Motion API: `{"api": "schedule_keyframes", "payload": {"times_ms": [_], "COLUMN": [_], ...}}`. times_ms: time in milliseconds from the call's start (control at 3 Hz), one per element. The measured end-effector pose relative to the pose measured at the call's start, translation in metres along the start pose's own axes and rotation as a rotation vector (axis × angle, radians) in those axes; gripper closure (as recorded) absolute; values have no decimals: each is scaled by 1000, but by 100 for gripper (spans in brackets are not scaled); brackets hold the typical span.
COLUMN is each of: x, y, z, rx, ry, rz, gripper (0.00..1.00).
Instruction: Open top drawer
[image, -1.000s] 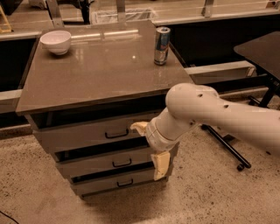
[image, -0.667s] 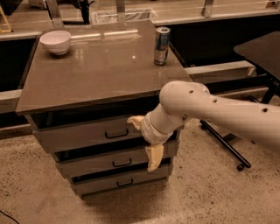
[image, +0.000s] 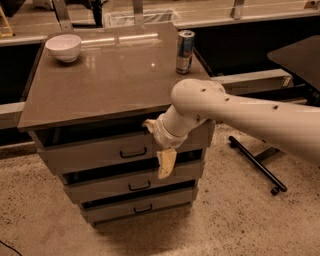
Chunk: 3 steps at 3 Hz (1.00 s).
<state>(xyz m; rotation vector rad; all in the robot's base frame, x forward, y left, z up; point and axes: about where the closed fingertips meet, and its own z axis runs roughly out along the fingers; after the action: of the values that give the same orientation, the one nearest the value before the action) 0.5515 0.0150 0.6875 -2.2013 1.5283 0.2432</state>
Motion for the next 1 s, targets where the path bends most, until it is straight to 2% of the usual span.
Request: {"api": "schedule_keyframes", "payload": {"times_ms": [333, 667, 1000], "x": [-6, -17, -26], "y": [-17, -26, -18], "z": [24, 39, 41], "rx": [-14, -22, -27], "ry": [32, 67, 96], "rz": [49, 78, 83], "gripper": [0, 14, 30]}}
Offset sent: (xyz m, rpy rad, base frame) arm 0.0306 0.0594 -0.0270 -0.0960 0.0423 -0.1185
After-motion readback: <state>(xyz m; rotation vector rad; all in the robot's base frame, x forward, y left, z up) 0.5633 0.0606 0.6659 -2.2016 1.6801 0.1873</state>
